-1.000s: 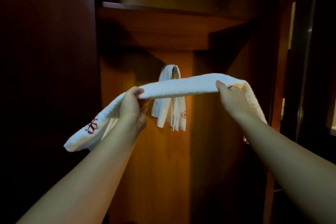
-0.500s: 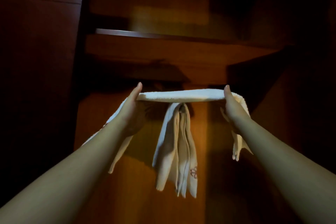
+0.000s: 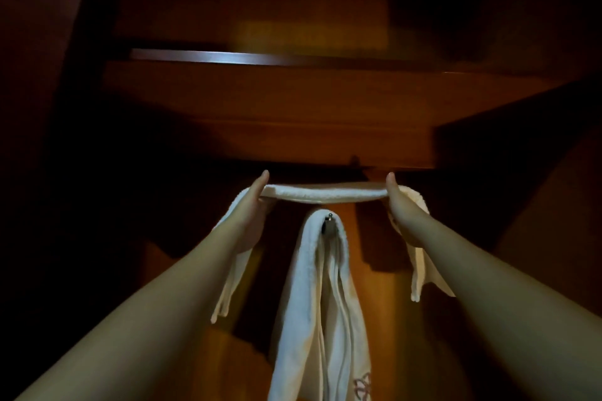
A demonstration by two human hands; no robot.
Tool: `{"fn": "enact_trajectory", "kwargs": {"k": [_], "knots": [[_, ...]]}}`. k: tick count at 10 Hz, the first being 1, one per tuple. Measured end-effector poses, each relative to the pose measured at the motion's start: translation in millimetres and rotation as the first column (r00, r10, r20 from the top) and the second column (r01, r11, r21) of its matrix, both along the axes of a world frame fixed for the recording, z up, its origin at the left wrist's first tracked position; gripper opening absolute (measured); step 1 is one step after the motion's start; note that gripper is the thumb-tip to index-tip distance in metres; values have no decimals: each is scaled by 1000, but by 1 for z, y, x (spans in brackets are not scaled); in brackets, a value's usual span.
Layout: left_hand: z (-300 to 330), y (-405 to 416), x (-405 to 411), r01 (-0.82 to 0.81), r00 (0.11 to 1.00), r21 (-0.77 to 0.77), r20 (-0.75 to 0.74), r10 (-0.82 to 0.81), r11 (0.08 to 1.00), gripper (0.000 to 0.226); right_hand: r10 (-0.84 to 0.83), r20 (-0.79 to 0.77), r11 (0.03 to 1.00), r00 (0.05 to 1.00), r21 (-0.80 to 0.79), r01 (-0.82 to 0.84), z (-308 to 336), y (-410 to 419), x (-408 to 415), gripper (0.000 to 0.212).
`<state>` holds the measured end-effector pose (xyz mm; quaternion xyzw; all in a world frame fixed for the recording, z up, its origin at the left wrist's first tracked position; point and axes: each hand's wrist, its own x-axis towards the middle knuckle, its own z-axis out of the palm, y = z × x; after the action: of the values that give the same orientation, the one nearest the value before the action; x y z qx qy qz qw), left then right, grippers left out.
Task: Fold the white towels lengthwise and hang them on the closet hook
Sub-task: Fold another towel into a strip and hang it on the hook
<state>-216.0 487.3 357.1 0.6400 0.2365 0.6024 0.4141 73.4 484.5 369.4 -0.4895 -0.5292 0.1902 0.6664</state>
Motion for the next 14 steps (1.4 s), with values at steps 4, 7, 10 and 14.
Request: {"fn": "enact_trajectory", "kwargs": {"k": [4,7,10,14], "knots": [[-14,35,14,-32,998,-82,43,35,996,72,-15,-28,990,999,-137,11,-11,45,2,84],[-64,41,18,78,996,-183,60,-67,980,70,163,-79,953,984,-247,-177,-63,45,-13,88],[-50,51,17,-61,973,-276,197,118,959,63,36,-232,976,972,-200,-84,-43,49,-25,69],[-99,19,70,-114,981,-486,81,174,867,33,308,-318,894,897,-227,-387,-105,46,-65,31]]}}
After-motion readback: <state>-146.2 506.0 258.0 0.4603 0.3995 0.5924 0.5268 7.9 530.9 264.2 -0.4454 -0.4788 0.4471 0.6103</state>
